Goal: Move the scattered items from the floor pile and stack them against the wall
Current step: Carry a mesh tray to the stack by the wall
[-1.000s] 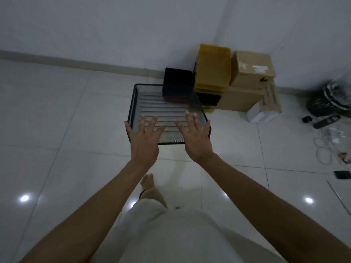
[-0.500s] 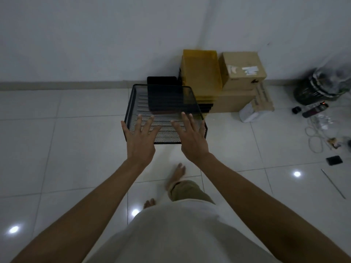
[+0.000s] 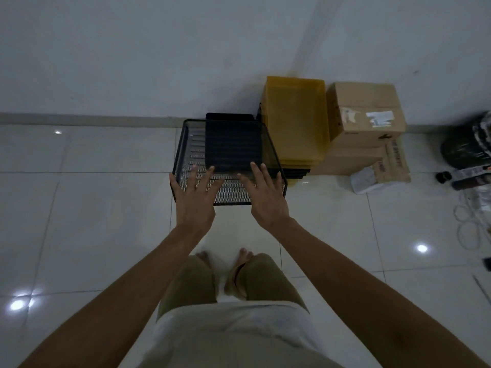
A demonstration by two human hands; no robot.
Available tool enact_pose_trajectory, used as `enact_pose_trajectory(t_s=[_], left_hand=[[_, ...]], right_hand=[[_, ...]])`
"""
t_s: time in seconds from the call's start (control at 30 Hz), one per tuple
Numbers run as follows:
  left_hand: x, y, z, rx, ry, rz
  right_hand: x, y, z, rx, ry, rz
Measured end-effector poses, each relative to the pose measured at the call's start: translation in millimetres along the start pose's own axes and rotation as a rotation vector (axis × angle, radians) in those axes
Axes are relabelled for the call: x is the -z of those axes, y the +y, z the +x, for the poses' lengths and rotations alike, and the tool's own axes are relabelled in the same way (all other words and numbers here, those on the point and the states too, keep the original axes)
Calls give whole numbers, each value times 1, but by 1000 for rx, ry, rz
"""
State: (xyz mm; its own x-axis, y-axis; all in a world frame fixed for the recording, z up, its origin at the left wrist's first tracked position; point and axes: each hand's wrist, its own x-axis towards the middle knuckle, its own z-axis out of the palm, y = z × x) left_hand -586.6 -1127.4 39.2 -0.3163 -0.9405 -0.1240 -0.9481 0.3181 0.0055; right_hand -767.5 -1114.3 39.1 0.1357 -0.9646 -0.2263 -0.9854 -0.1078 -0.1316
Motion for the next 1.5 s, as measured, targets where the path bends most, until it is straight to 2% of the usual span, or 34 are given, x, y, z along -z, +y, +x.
enact_pose_trajectory(t_s=[0.17, 0.4, 0.67, 0.8, 0.9, 1.03, 1.4, 1.5], left_hand=[[-69, -17, 59, -16, -14, 23], [-224, -44, 142, -33, 9, 73], [-400, -51, 230, -111, 224, 41], [-461, -43, 251, -104, 245, -16], [-484, -37, 270, -93, 236, -35], [-493, -31, 280, -15, 136, -96], [-513, -22, 309, 77, -35, -124], [-508, -31, 313, 55, -114, -242]], right_hand=[[-67, 18, 68, 22, -8, 27], [-212, 41, 167, 25, 32, 40], [-363, 91, 260, 52, 145, -6], [-420, 109, 286, 30, 193, -31], [-439, 120, 300, -13, 181, -43], [-445, 128, 305, -59, 173, -44], [-469, 154, 319, -89, 138, 151], [-468, 157, 319, -77, 113, 187]])
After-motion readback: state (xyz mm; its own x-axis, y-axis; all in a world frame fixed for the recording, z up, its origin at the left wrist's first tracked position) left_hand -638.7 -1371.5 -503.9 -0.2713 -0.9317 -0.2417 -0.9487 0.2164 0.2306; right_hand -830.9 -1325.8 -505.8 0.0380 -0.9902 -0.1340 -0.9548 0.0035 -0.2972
